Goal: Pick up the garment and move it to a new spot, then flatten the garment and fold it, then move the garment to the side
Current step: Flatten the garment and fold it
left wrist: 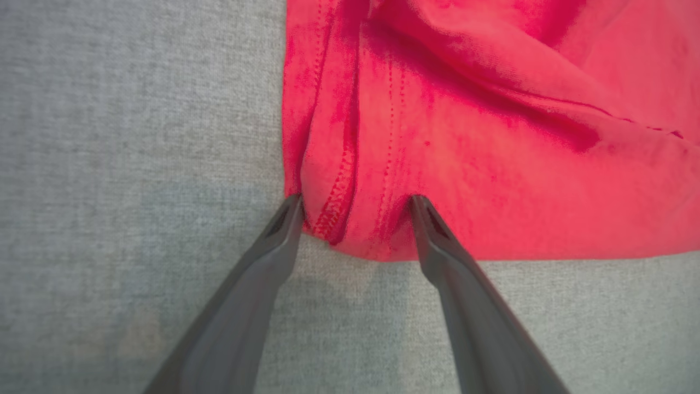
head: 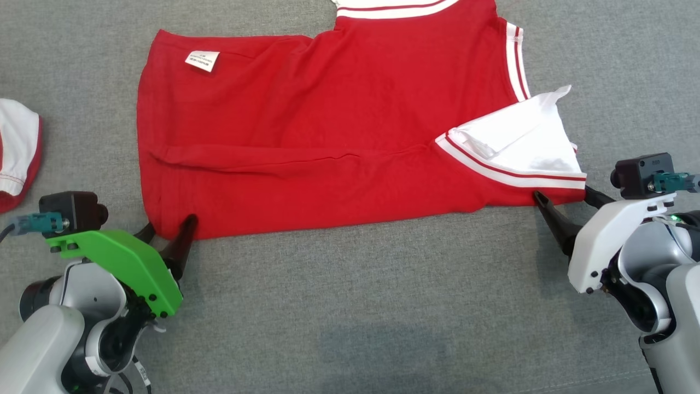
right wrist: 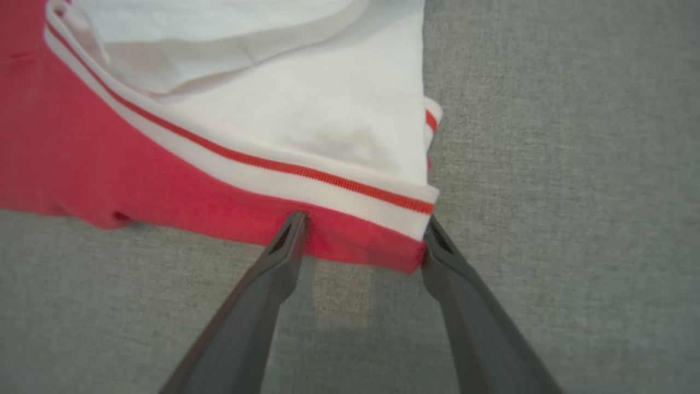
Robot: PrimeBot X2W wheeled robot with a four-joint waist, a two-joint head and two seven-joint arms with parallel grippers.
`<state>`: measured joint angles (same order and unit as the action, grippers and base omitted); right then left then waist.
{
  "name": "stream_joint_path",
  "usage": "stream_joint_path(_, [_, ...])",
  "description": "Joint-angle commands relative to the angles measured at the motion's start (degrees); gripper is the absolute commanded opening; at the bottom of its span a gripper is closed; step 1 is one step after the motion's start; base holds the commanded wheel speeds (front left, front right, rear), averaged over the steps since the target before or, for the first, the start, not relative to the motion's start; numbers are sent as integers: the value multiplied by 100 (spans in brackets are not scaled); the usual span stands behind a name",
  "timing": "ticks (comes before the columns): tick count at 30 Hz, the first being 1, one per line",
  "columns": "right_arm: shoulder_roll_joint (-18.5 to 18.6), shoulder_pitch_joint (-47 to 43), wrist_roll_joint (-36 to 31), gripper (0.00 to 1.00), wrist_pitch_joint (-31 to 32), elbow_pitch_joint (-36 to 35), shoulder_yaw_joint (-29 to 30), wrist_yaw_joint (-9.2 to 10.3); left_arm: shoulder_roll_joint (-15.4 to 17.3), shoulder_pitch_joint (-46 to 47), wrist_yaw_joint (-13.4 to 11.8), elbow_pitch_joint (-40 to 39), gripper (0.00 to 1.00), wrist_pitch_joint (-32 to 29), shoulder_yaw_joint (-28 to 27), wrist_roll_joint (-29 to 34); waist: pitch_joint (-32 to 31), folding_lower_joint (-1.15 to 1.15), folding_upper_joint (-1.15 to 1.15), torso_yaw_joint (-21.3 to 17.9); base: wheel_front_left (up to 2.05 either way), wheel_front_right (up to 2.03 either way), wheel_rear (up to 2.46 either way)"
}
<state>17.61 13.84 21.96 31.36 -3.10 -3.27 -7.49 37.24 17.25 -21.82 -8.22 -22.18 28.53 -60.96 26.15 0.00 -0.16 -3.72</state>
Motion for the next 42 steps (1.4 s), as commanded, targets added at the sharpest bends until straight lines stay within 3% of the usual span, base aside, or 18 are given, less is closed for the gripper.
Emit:
stream_joint_path(1, [-18, 91, 52, 100, 58, 118, -74, -1, -118, 120, 101, 290, 100, -85, 141, -6, -2, 0, 16, 27, 0, 0, 0])
stream_joint_path(2, [-47, 106, 132, 100, 85, 169, -116, -1, -170, 187, 164, 420, 100, -72, 172, 7, -13, 0, 16, 37, 0, 0, 0])
stream_joint_path(3, [-64, 117, 180, 97, 112, 217, -134, -1, -203, 230, 240, 540, 57, -50, 201, 17, -40, 0, 16, 43, 0, 0, 0])
stream_joint_path(4, [-64, 125, 224, 22, 152, 267, -147, -1, -238, 245, 319, 629, 0, -54, 238, -10, -73, 0, 16, 43, 0, 0, 0])
stream_joint_path(5, [-69, 124, 286, 0, 178, 301, -147, -1, -263, 210, 398, 693, 0, -118, 288, -78, -120, 0, 16, 39, 0, 0, 0])
stream_joint_path(8, [43, 58, 465, 0, 291, 353, -13, -1, -150, -30, 485, 622, 0, -126, 304, -123, -291, 0, 16, 33, 0, 0, 0])
stream_joint_path(12, [167, -93, 646, 0, 432, 300, 298, 3, 130, -341, 396, 281, 0, -38, 142, -195, -490, 0, 16, 65, 0, 0, 0])
stream_joint_path(17, [267, -685, 1139, 0, 985, -180, 822, 5, 403, -1323, 30, -873, 0, 191, -262, -519, -682, 0, 16, 129, 0, 0, 0])
stream_joint_path(21, [223, -1309, 1299, 0, 1333, -672, 996, 4, 242, -1912, -163, -1396, 0, 428, -251, -614, -578, 0, 16, 140, 0, 0, 0])
stream_joint_path(25, [119, -1637, 1218, 0, 1290, -858, 1070, 3, 2, -2270, -227, -1481, 0, 666, -222, -696, -396, 0, 16, 104, 0, 0, 0])
stream_joint_path(26, [95, -1620, 1148, 29, 1214, -843, 1076, 4, -41, -2287, -228, -1447, 43, 719, -227, -686, -362, 0, 16, 98, 0, 0, 0])
stream_joint_path(27, [58, -1567, 1105, 100, 1144, -811, 1054, 4, -98, -2297, -227, -1418, 100, 773, -239, -684, -328, 0, 16, 92, 0, 0, 0])
stream_joint_path(30, [41, -1329, 1018, 100, 964, -723, 1014, 0, -100, -2272, -199, -1394, 100, 791, -213, -645, -219, 0, 16, 75, 0, 0, 0])
stream_joint_path(37, [353, -307, 1033, 100, 1012, -1113, 1196, -1, 686, -1762, -473, -1968, 100, 648, -741, -285, 212, 0, 16, 131, 0, 0, 0])
stream_joint_path(40, [432, 530, 866, 100, 1105, -1009, 1067, -1, 903, -1024, -369, -1996, 100, 279, -743, -173, 467, 0, 16, 220, 0, 0, 0])
stream_joint_path(42, [485, 1120, 646, 100, 1147, -809, 846, -1, 787, -344, -273, -1783, 100, 7, -612, -112, 628, 0, 16, 294, 0, 0, 0])
